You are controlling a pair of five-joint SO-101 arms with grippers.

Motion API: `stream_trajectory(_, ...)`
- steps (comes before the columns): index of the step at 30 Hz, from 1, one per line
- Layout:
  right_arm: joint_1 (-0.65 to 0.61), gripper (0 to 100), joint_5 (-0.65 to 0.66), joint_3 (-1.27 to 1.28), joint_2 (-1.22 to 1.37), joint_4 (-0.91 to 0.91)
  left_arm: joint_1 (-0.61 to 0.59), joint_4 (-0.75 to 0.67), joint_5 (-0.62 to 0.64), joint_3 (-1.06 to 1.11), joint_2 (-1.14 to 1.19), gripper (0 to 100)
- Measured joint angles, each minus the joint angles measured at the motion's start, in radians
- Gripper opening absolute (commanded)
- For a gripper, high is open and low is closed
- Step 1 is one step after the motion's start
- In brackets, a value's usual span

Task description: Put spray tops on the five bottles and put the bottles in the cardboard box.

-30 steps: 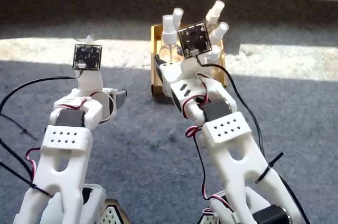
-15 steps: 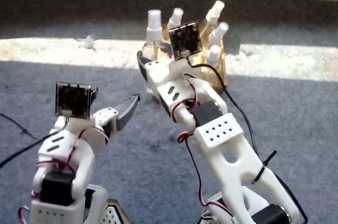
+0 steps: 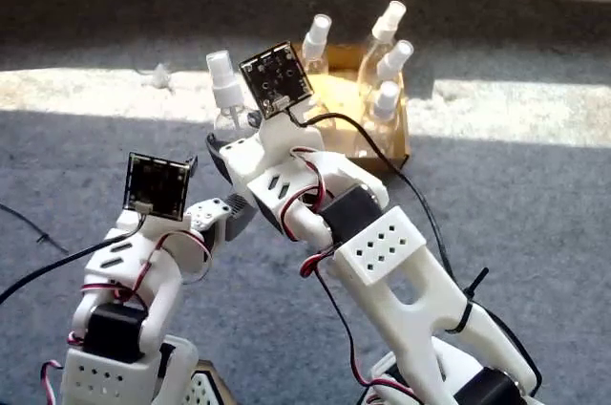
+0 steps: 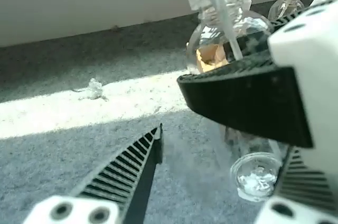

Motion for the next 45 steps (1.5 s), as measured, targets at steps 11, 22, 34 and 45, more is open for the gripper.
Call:
stream_trajectory(11, -0.002, 0.4, 0.000, -0.043, 0.000, 0.086, -0.018, -0.074, -0.015, 0.000, 0.121, 33)
stream_trajectory(22, -0.002, 0.4, -0.003, -0.043, 0.000, 0.084, -0.037, -0.078, -0.021, 0.000, 0.132, 33)
stream_trajectory(34, 0.068, 0.4, -0.003, -0.043, 0.015, -0.021, -0.049, -0.078, -0.023, 0.000, 0.130, 33)
stream_trajectory(45, 0.221, 0.4, 0.021, -0.043, 0.063, -0.362, -0.064, -0.078, -0.023, 0.000, 0.130, 33)
